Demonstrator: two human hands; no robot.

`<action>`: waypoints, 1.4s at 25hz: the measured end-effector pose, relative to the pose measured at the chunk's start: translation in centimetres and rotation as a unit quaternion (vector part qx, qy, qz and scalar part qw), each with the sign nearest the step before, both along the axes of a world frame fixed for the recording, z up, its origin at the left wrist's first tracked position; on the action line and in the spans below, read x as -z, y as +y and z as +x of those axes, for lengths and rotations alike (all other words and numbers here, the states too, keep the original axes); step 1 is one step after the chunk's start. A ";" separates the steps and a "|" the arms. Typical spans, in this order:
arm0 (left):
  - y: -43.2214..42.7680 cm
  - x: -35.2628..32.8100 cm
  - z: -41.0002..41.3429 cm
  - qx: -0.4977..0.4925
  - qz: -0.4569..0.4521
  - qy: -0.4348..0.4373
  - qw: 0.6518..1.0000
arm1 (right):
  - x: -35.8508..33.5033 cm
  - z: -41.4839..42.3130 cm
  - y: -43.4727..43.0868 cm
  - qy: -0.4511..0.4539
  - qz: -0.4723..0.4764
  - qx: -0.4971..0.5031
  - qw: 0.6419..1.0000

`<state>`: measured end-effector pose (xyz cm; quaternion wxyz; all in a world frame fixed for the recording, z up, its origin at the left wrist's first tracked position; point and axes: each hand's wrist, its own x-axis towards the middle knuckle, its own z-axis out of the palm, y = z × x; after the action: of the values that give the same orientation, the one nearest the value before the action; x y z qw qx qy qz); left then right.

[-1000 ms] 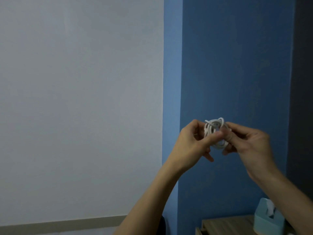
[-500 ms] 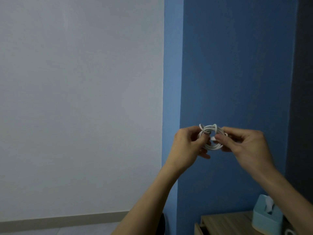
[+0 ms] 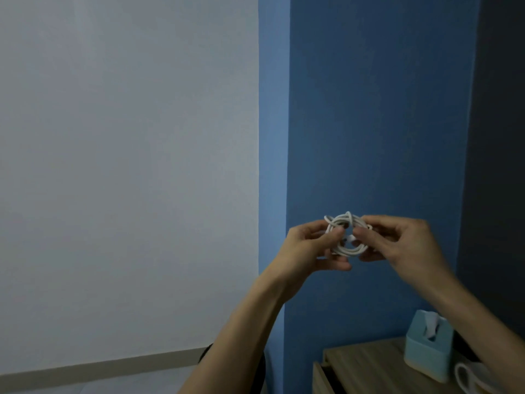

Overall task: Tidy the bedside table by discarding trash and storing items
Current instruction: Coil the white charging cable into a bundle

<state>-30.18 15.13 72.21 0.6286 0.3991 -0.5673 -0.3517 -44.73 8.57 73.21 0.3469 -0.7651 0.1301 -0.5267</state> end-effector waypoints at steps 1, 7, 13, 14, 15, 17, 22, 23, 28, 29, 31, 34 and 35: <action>-0.2 0.1 -0.1 -0.005 -0.005 -0.002 1.000 | -0.1 -0.3 -0.6 0.002 0.029 -0.040 0.999; -0.7 0.2 -0.5 -0.028 -0.023 -0.011 0.999 | -0.1 -1.7 -1.9 0.036 0.050 -0.133 0.989; -1.4 1.0 -2.4 -0.051 -0.032 -0.079 0.995 | 1.6 -1.9 -1.9 0.007 -0.018 0.020 1.000; -1.6 1.1 -2.6 -0.058 -0.032 -0.081 0.994 | 1.8 -1.9 -1.9 0.005 -0.028 0.044 0.999; -1.7 1.2 -2.7 -0.061 -0.031 -0.083 0.994 | 2.0 -1.9 -1.9 0.006 -0.034 0.062 0.997; -1.9 1.0 -2.7 -0.063 -0.030 -0.082 0.994 | 1.6 -2.0 -1.9 0.024 -0.034 0.057 0.998; -2.0 0.2 -2.5 -0.071 -0.032 -0.073 0.994 | 0.0 -2.3 -2.6 0.165 -0.022 0.037 0.985; -1.9 0.1 -2.7 -0.069 -0.033 -0.078 0.994 | 0.0 -2.2 -2.7 0.179 -0.016 0.054 0.982; -1.9 0.2 -3.2 -0.071 -0.045 -0.084 0.993 | 0.3 -1.2 -3.1 0.188 -0.085 0.178 0.962; -1.9 0.1 -3.1 -0.074 -0.042 -0.075 0.994 | 0.2 -1.0 -3.1 0.175 -0.075 0.160 0.969; -1.8 -0.2 -2.9 -0.074 -0.035 -0.061 0.995 | -0.2 -1.0 -2.8 0.127 -0.013 0.075 0.989; -1.4 -1.1 -2.7 -0.062 -0.029 -0.049 0.996 | -0.2 -1.5 -2.3 0.074 0.099 -0.070 0.990; -1.2 -1.4 -2.7 -0.057 -0.028 -0.047 0.997 | 0.0 -1.7 -2.3 0.069 0.121 -0.108 0.984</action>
<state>-32.90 13.93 73.60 0.6312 0.4296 -0.5818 -0.2802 -46.45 6.26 73.22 0.4820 -0.7613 0.1334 -0.4126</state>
